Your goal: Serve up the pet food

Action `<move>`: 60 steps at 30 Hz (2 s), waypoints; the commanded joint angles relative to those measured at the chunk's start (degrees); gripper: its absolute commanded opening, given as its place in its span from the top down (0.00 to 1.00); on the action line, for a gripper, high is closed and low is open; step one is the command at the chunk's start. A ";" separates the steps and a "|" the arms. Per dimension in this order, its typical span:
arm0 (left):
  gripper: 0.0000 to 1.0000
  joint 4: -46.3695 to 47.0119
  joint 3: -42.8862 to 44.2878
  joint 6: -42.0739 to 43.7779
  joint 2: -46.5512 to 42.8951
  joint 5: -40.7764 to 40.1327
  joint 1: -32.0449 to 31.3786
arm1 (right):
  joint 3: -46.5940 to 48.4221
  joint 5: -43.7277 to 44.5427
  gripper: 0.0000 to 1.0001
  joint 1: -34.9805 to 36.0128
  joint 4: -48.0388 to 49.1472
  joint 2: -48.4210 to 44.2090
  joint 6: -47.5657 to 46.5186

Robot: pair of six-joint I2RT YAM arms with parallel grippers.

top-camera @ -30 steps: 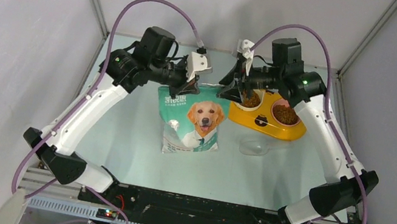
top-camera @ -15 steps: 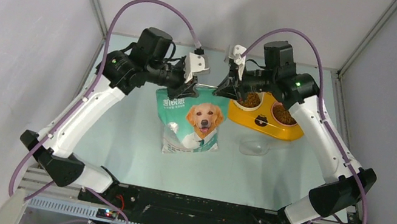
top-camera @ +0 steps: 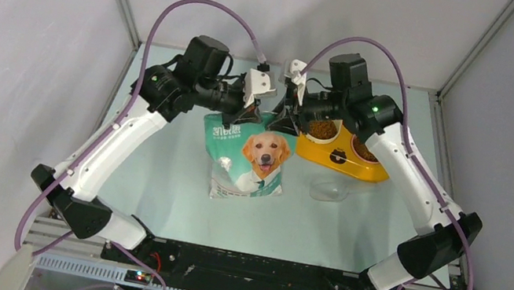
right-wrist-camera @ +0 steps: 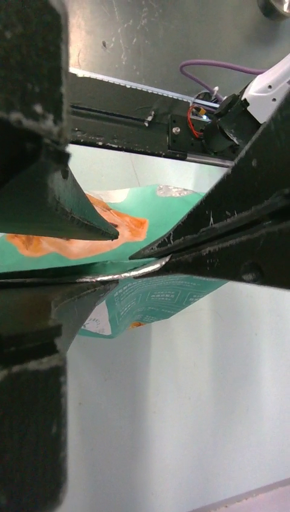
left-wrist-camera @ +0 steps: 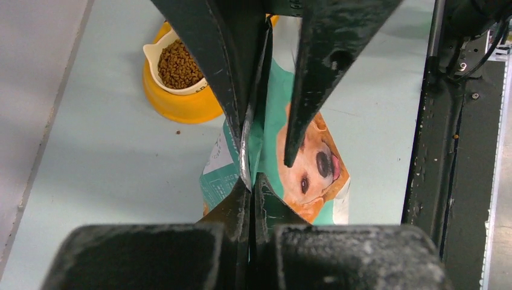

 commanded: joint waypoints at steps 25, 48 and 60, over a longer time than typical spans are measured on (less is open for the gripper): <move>1.00 -1.37 -9.60 3.44 -13.13 -10.84 2.01 | 5.48 -0.92 0.58 5.59 -1.19 3.37 -2.78; 1.00 -4.17 -11.28 3.85 -17.50 -10.14 8.51 | 10.09 8.62 0.67 9.79 -0.78 6.40 -6.27; 1.00 -1.85 -11.41 1.90 -18.75 -6.42 8.51 | 14.62 10.07 0.93 11.83 -0.20 10.35 -7.15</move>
